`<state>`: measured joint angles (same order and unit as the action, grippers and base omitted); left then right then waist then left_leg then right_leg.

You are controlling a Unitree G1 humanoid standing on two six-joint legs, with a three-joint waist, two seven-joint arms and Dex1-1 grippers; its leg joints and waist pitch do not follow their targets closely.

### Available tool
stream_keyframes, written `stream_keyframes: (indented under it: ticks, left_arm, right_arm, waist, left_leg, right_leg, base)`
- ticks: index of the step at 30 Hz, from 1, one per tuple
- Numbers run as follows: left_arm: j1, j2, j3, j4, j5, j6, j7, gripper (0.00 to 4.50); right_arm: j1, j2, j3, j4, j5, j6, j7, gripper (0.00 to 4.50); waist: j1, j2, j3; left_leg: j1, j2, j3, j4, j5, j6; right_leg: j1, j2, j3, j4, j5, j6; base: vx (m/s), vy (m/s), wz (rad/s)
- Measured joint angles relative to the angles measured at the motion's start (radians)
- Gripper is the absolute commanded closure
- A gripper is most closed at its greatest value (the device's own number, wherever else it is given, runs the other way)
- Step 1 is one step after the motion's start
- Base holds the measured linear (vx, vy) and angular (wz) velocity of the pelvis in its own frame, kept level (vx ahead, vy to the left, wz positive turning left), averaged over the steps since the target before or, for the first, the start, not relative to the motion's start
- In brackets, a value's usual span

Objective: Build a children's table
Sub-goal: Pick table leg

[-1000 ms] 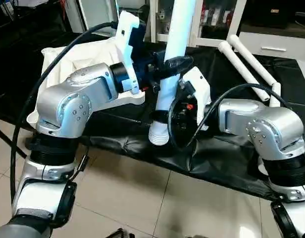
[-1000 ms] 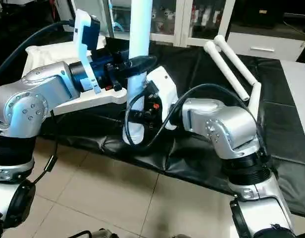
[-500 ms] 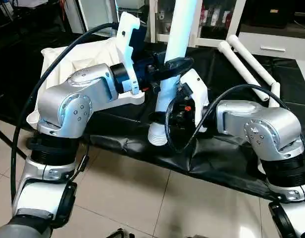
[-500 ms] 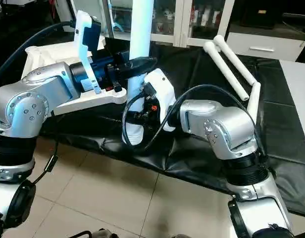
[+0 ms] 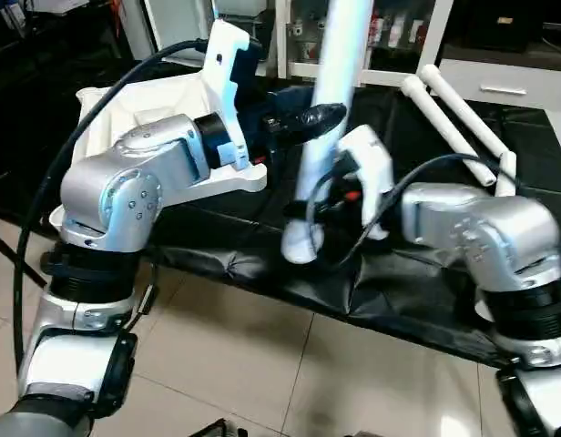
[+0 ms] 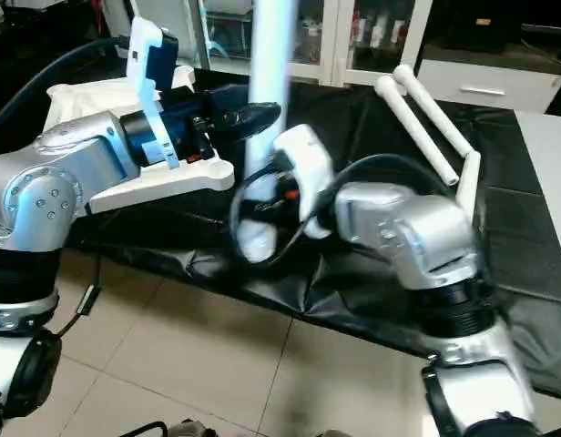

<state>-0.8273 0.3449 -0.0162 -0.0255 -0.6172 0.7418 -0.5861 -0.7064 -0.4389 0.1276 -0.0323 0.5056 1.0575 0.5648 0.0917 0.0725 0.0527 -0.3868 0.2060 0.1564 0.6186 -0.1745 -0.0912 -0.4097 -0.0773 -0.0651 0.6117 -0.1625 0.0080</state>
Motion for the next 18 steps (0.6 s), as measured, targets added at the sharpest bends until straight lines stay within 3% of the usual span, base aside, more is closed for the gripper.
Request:
stream_keyframes:
  ticks: [5,7,10,13,15,16,17,18]
  left_arm:
    - [0.121,0.015,0.036,-0.11,0.024,0.019,0.098,0.93]
    - [0.212,-0.02,0.066,-0.202,0.043,0.013,0.181,0.93]
    - [0.351,-0.049,0.066,-0.29,0.181,-0.079,0.312,0.93]
    - [0.417,-0.08,0.058,-0.307,0.283,-0.131,0.41,0.93]
    - [0.464,-0.086,0.047,-0.31,0.349,-0.176,0.473,0.93]
    - [0.484,-0.089,0.042,-0.306,0.369,-0.188,0.492,0.93]
    - [0.51,-0.091,0.037,-0.304,0.386,-0.206,0.51,0.93]
    - [0.538,-0.107,0.034,-0.298,0.403,-0.221,0.538,0.93]
  right_arm:
    - [0.016,-0.048,-0.083,0.1,-0.127,-0.13,-0.135,2.65]
    - [0.074,-0.023,-0.143,0.06,-0.16,-0.214,-0.211,2.65]
    - [0.224,0.063,-0.198,-0.056,-0.233,-0.334,-0.363,2.65]
    - [0.295,0.113,-0.194,-0.113,-0.273,-0.371,-0.44,2.65]
    - [0.339,0.159,-0.197,-0.174,-0.284,-0.43,-0.476,2.65]
    - [0.352,0.18,-0.196,-0.196,-0.284,-0.453,-0.487,2.65]
    - [0.358,0.195,-0.19,-0.207,-0.285,-0.47,-0.499,2.65]
    - [0.377,0.207,-0.167,-0.216,-0.292,-0.499,-0.506,2.65]
  waist:
    - [-0.005,0.007,0.0]
    - [-0.007,0.006,-0.001]
    - [-0.011,0.003,-0.002]
    - [-0.007,-0.002,0.001]
    - [-0.001,-0.01,-0.002]
    - [0.004,-0.011,-0.002]
    - [0.014,-0.014,-0.001]
    - [0.024,-0.018,0.001]
  left_leg:
    - [-0.001,0.0,0.001,-0.001,0.0,0.0]
    - [0.0,0.0,0.002,-0.003,0.0,0.0]
    - [-0.001,0.0,0.003,-0.008,0.0,0.0]
    - [-0.006,-0.002,0.011,-0.008,0.001,0.002]
    - [-0.005,-0.009,0.013,-0.005,0.0,0.026]
    - [-0.001,-0.015,0.014,0.009,-0.008,0.04]
    - [0.002,-0.022,0.016,0.021,-0.017,0.052]
    - [0.004,-0.039,0.01,0.035,-0.034,0.067]
  right_leg:
    - [-0.001,0.0,0.0,0.001,0.002,-0.003]
    - [-0.002,0.0,0.0,0.001,0.0,-0.004]
    - [-0.005,0.001,0.0,0.0,-0.005,0.0]
    - [-0.008,-0.002,0.004,0.001,-0.006,0.003]
    - [-0.008,-0.013,0.009,0.003,-0.008,0.011]
    - [-0.01,-0.013,0.027,0.005,-0.008,0.019]
    - [-0.011,-0.006,0.062,0.007,-0.007,0.027]
    - [-0.008,0.005,0.108,0.006,-0.008,0.046]
  base:
    - [0.0,0.0,0.0]
    - [0.0,0.0,0.0]
    - [0.0,0.0,0.0]
    - [0.0,0.0,0.0]
    - [0.0,0.0,0.0]
    - [-0.016,0.118,-0.15]
    - [-0.009,0.101,-0.16]
    - [-0.024,0.159,-0.32]
